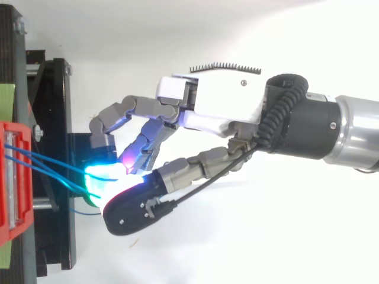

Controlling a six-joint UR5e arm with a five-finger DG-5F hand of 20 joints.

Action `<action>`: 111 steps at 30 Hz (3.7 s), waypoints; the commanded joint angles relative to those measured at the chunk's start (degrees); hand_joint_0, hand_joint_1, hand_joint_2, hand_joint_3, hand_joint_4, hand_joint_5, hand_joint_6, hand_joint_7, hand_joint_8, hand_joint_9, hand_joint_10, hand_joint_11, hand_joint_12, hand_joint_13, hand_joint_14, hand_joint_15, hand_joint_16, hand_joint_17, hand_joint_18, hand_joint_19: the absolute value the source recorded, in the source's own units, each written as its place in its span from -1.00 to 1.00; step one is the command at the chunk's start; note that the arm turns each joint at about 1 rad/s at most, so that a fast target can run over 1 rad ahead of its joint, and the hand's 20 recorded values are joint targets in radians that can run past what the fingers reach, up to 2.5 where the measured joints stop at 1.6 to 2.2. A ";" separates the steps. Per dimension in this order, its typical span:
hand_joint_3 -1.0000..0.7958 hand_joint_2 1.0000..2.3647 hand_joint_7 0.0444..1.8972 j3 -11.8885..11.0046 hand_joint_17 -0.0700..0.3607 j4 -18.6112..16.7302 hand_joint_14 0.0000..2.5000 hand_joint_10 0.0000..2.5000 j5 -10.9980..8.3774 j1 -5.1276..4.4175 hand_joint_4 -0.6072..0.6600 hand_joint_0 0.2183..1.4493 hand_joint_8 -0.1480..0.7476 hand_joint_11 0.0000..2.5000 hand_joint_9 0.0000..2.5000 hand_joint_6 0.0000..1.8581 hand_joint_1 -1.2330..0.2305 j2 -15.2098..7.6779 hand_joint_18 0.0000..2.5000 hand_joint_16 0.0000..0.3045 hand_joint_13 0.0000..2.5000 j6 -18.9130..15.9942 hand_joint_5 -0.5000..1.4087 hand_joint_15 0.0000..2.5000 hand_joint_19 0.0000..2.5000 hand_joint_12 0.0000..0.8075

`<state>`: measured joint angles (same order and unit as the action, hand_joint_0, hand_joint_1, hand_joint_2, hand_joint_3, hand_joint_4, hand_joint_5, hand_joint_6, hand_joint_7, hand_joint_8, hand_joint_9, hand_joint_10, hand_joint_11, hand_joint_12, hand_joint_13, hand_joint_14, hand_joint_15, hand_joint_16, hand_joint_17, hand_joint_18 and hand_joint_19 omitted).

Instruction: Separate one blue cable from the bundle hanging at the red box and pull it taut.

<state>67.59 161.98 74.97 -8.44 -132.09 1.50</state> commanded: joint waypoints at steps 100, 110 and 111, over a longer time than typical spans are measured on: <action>-0.12 -0.98 0.22 0.00 -0.23 0.09 0.73 0.68 -0.18 -0.17 -0.25 -0.19 0.06 0.10 -0.40 -0.03 -0.43 -0.01 0.03 -0.72 -0.32 -0.36 -0.69 0.22 0.14 -0.08; -0.14 -0.98 0.22 0.00 -0.23 0.35 0.77 0.69 0.09 -0.35 -0.26 -0.18 0.07 0.11 -0.40 -0.04 -0.43 -0.01 0.03 -0.72 -0.33 -0.01 -0.68 0.20 0.14 -0.09; -0.14 -0.98 0.22 0.00 -0.23 0.35 0.77 0.69 0.09 -0.35 -0.27 -0.18 0.06 0.11 -0.40 -0.04 -0.43 -0.01 0.03 -0.72 -0.33 -0.01 -0.68 0.20 0.13 -0.09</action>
<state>67.59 162.21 74.88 -8.76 -132.10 1.43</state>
